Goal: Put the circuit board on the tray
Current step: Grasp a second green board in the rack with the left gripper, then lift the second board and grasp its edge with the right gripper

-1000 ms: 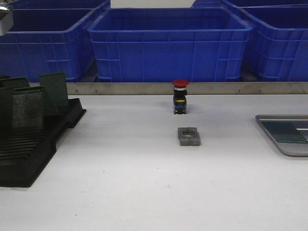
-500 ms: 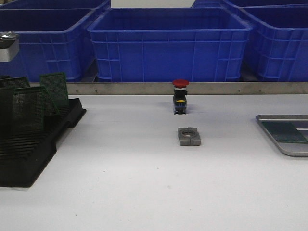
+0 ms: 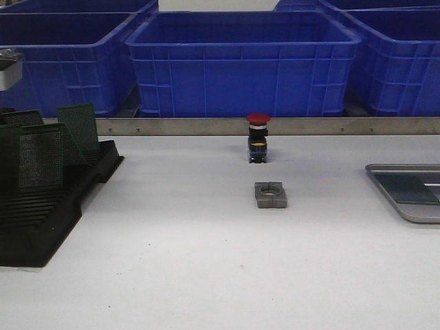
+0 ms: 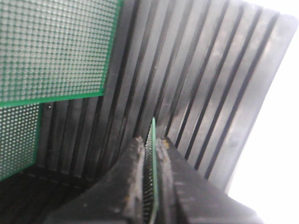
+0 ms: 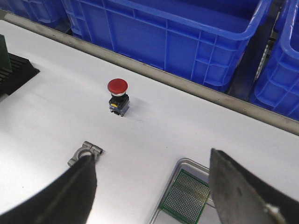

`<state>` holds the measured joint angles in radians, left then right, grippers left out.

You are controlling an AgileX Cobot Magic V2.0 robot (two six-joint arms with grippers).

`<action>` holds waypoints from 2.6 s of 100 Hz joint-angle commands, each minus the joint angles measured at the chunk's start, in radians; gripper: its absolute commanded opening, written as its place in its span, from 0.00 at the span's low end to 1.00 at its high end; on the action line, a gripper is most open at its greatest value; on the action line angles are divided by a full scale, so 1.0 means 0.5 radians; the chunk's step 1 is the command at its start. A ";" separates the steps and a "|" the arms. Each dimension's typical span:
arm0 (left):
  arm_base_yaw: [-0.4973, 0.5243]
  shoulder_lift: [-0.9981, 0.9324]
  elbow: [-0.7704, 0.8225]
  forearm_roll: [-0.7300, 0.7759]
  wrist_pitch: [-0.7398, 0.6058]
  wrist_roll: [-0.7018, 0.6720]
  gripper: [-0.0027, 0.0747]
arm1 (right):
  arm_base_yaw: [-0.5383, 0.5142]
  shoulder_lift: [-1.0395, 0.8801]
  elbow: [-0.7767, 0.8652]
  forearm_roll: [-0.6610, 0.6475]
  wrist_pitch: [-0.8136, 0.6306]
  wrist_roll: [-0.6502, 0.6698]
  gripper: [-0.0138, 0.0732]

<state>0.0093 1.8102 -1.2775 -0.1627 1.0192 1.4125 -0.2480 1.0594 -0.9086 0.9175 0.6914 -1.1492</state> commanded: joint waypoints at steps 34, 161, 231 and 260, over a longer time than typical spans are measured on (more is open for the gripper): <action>-0.042 -0.159 -0.419 -0.119 0.521 -0.032 0.01 | -0.001 -0.039 -0.047 0.083 0.023 -0.008 0.76; -0.789 -0.330 -0.423 -1.547 0.489 0.392 0.01 | 1.293 0.594 -0.054 0.559 -0.120 -0.864 0.76; -0.789 -0.330 -0.423 -1.550 0.489 0.392 0.01 | 1.355 0.846 -0.055 1.356 -0.143 -0.917 0.13; -0.789 -0.330 -0.424 -1.550 0.411 0.392 0.02 | 1.355 0.846 -0.055 1.389 -0.133 -0.917 0.02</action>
<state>-0.3780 1.6928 -1.4600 -0.8636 1.2180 1.6130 0.4316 1.5171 -0.9086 1.5002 0.6006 -1.6269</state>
